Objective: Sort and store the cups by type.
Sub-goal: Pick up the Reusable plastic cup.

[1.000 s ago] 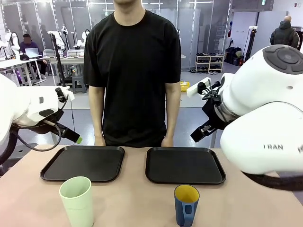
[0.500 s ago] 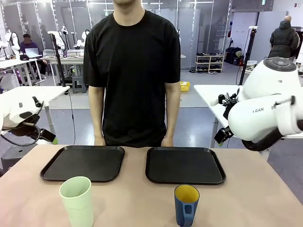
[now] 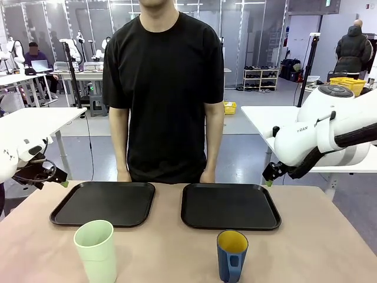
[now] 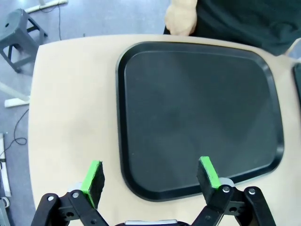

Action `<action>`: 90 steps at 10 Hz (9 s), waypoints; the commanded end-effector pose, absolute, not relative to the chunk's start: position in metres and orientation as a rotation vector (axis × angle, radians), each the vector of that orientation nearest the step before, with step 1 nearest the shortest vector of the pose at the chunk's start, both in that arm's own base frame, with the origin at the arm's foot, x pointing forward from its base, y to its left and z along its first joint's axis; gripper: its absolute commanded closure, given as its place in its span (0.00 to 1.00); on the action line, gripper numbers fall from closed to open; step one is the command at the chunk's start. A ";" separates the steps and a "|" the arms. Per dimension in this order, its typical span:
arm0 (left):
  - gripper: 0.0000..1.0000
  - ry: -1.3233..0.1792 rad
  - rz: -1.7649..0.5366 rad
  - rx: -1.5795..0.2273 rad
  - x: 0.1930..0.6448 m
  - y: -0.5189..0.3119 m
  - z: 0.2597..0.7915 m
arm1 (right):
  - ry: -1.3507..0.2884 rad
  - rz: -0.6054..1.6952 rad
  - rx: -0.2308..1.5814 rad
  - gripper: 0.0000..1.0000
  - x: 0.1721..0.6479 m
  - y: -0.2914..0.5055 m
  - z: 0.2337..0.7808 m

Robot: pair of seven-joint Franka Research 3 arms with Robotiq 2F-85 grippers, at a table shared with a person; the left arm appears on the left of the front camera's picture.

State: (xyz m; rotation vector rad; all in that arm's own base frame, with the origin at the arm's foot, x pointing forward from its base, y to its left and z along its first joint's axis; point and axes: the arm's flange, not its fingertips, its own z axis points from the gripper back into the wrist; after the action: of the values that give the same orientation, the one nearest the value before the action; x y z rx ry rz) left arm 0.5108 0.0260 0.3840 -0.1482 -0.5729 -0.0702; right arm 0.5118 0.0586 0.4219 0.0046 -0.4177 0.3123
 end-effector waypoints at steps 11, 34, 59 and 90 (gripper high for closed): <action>0.00 -0.576 -0.066 -0.158 0.512 0.022 0.385 | -0.421 0.305 0.008 0.00 0.512 0.059 0.424; 0.00 -0.299 -1.347 0.150 0.403 0.037 0.418 | -0.421 0.305 0.008 0.00 0.512 0.059 0.424; 0.00 -1.162 -1.237 -1.024 0.395 0.085 0.263 | -0.421 0.305 0.008 0.00 0.512 0.059 0.424; 0.00 -0.894 -1.542 -1.408 0.387 -0.041 0.166 | -0.421 0.305 0.008 0.00 0.512 0.059 0.424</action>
State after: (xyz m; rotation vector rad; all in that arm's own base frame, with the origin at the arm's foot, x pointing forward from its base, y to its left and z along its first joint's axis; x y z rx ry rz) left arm 0.4106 -0.0581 0.2263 -1.4113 -0.8610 -1.4774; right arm 0.5112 0.0619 0.4234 0.0072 -0.4191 0.2935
